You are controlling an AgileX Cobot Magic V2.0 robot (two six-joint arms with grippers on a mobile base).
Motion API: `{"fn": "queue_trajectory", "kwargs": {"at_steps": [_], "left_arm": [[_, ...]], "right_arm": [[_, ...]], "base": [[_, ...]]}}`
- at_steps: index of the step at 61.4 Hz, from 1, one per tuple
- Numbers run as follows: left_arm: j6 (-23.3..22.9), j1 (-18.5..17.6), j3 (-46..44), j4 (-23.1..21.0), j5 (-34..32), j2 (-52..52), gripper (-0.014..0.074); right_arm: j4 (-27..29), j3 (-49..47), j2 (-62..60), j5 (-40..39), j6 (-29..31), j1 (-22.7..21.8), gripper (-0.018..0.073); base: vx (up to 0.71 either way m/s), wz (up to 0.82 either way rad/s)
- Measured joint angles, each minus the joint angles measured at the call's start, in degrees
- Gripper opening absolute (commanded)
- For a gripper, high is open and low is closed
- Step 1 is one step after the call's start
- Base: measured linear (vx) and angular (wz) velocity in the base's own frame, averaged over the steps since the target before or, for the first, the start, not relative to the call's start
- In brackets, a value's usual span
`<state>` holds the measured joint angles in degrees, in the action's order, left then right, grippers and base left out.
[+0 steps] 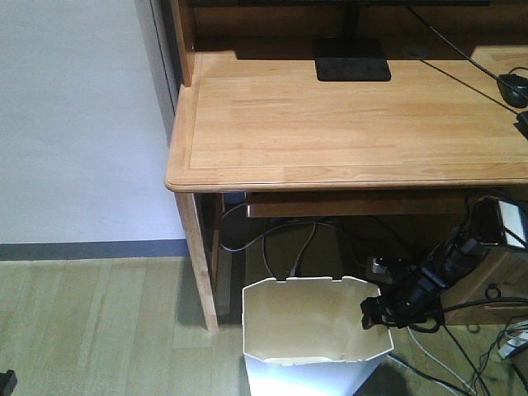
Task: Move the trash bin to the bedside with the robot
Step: 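Lower the right gripper down to the rim of the white bin, then close the right gripper on the bin rim and lift it slightly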
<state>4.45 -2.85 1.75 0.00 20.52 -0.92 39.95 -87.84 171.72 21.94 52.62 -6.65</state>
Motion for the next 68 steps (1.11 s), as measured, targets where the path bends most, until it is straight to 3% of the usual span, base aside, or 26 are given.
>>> {"fn": "queue_trajectory", "kwargs": {"at_steps": [11, 23, 34, 43, 61, 68], "left_arm": [[0.0, 0.0, 0.0, 0.0, 0.0, 0.0, -0.0007], [0.0, 0.0, 0.0, 0.0, 0.0, 0.0, -0.0007], [0.0, 0.0, 0.0, 0.0, 0.0, 0.0, -0.0007], [0.0, 0.0, 0.0, 0.0, 0.0, 0.0, -0.0007], [0.0, 0.0, 0.0, 0.0, 0.0, 0.0, -0.0007], [0.0, 0.0, 0.0, 0.0, 0.0, 0.0, -0.0007]], "right_arm": [[0.3, -5.9, 3.0, 4.9, -1.8, 0.0, 0.0386], [-0.2, -10.2, 5.3, 9.3, -4.0, -0.1, -0.0017], [-1.2, -10.2, 5.3, 8.6, -4.4, -0.2, -0.0007], [1.2, -7.0, 3.1, 6.8, -2.1, -0.2, -0.0004], [18.6, 10.7, -10.1, 0.8, 21.8, -0.2, -0.0004], [22.1, 17.4, -16.3, 0.7, 25.3, -0.2, -0.0004]], "base": [[0.0, 0.0], [0.0, 0.0], [0.0, 0.0], [0.0, 0.0], [0.0, 0.0], [0.0, 0.0]]}}
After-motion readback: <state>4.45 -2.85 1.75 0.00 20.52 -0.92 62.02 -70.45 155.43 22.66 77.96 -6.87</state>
